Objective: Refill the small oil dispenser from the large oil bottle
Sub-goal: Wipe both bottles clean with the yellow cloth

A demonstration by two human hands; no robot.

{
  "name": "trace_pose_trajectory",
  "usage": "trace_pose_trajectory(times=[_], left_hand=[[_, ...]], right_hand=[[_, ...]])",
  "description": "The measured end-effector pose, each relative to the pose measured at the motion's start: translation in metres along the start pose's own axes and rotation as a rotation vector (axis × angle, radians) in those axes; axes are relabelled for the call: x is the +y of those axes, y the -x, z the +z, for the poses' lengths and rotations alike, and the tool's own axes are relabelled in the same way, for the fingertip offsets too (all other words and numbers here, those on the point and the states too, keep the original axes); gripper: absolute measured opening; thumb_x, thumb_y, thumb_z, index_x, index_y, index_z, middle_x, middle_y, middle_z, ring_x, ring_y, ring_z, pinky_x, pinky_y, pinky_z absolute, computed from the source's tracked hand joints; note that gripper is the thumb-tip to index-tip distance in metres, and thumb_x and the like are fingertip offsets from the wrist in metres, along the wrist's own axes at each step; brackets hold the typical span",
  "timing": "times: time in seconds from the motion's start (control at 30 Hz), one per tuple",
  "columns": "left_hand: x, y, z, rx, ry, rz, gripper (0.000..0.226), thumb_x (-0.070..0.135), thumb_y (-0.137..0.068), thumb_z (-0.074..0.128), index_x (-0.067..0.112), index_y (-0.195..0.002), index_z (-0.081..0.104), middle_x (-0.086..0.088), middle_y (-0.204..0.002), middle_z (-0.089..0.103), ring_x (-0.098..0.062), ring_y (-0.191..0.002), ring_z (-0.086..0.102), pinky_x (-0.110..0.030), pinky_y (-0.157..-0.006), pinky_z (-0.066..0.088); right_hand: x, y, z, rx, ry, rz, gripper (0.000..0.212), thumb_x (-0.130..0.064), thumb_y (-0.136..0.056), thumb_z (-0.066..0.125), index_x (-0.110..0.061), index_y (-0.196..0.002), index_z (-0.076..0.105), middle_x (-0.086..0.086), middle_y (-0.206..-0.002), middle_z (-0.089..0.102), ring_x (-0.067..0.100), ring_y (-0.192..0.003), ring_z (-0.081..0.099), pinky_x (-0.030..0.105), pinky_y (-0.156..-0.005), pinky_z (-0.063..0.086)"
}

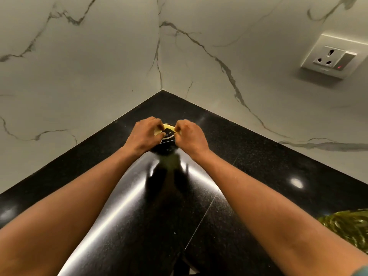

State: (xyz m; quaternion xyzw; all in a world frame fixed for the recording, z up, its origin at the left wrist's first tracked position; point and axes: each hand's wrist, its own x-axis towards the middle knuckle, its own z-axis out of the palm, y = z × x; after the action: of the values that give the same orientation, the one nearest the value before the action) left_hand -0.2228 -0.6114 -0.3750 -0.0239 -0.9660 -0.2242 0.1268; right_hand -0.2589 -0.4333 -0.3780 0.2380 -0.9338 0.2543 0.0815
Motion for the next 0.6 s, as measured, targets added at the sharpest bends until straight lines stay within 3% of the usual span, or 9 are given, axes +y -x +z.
trace_pose_trajectory(times=[0.07,0.13,0.23,0.3,0.4,0.5,0.6], left_hand=[[0.013,0.007,-0.010,0.062,0.183,-0.043,0.014,0.020,-0.083,0.080,0.018,-0.090,0.068,0.004,-0.087,0.065,-0.013,-0.075,0.059,-0.030,-0.068,0.047],[0.028,0.016,-0.017,0.076,0.312,-0.082,0.020,0.017,-0.080,0.080,0.020,-0.092,0.064,0.004,-0.083,0.064,-0.008,-0.067,0.055,-0.023,-0.061,0.042],[0.045,0.032,-0.021,-0.031,0.515,-0.186,0.037,0.015,-0.082,0.080,0.021,-0.111,0.059,-0.001,-0.097,0.063,-0.013,-0.080,0.062,-0.020,-0.058,0.049],[0.056,0.043,-0.019,-0.118,0.667,-0.240,0.039,0.013,-0.083,0.079,0.024,-0.115,0.061,-0.007,-0.105,0.065,-0.022,-0.090,0.067,-0.024,-0.057,0.055],[0.082,0.069,-0.011,-0.176,0.778,-0.258,0.034,0.006,-0.084,0.079,0.018,-0.115,0.068,-0.011,-0.103,0.069,-0.024,-0.093,0.070,-0.023,-0.064,0.059],[0.117,0.101,-0.001,-0.178,0.849,-0.315,0.032,0.000,-0.087,0.076,0.008,-0.117,0.068,-0.015,-0.104,0.073,-0.027,-0.095,0.075,-0.031,-0.073,0.064],[0.151,0.130,0.015,-0.228,0.924,-0.306,0.024,-0.004,-0.090,0.071,0.006,-0.111,0.069,-0.021,-0.102,0.076,-0.033,-0.096,0.076,-0.043,-0.081,0.065]], right_hand=[[0.002,0.007,-0.016,0.071,-0.143,0.027,0.012,-0.007,-0.084,0.069,-0.013,-0.095,0.066,0.004,-0.090,0.069,0.024,-0.078,0.066,0.037,-0.068,0.055],[0.003,0.017,-0.035,0.089,-0.286,0.071,0.022,-0.011,-0.080,0.073,-0.014,-0.101,0.066,-0.003,-0.086,0.066,0.014,-0.074,0.061,0.023,-0.066,0.049],[0.008,0.038,-0.057,0.060,-0.447,0.161,0.022,-0.012,-0.082,0.075,-0.016,-0.102,0.071,-0.014,-0.081,0.060,0.000,-0.073,0.055,0.011,-0.063,0.041],[0.014,0.056,-0.065,0.030,-0.544,0.240,0.009,-0.011,-0.086,0.073,-0.019,-0.090,0.074,-0.011,-0.083,0.066,0.004,-0.078,0.062,0.018,-0.070,0.050],[0.019,0.092,-0.072,0.012,-0.643,0.391,0.012,-0.011,-0.088,0.073,-0.020,-0.081,0.074,0.003,-0.088,0.072,0.020,-0.088,0.070,0.038,-0.079,0.062],[0.020,0.132,-0.079,0.056,-0.641,0.484,0.006,-0.010,-0.088,0.076,-0.015,-0.087,0.073,0.005,-0.090,0.071,0.021,-0.087,0.071,0.031,-0.071,0.062],[0.013,0.171,-0.085,0.059,-0.738,0.557,0.006,-0.014,-0.091,0.074,-0.011,-0.094,0.071,0.009,-0.093,0.071,0.026,-0.088,0.074,0.041,-0.072,0.067]])
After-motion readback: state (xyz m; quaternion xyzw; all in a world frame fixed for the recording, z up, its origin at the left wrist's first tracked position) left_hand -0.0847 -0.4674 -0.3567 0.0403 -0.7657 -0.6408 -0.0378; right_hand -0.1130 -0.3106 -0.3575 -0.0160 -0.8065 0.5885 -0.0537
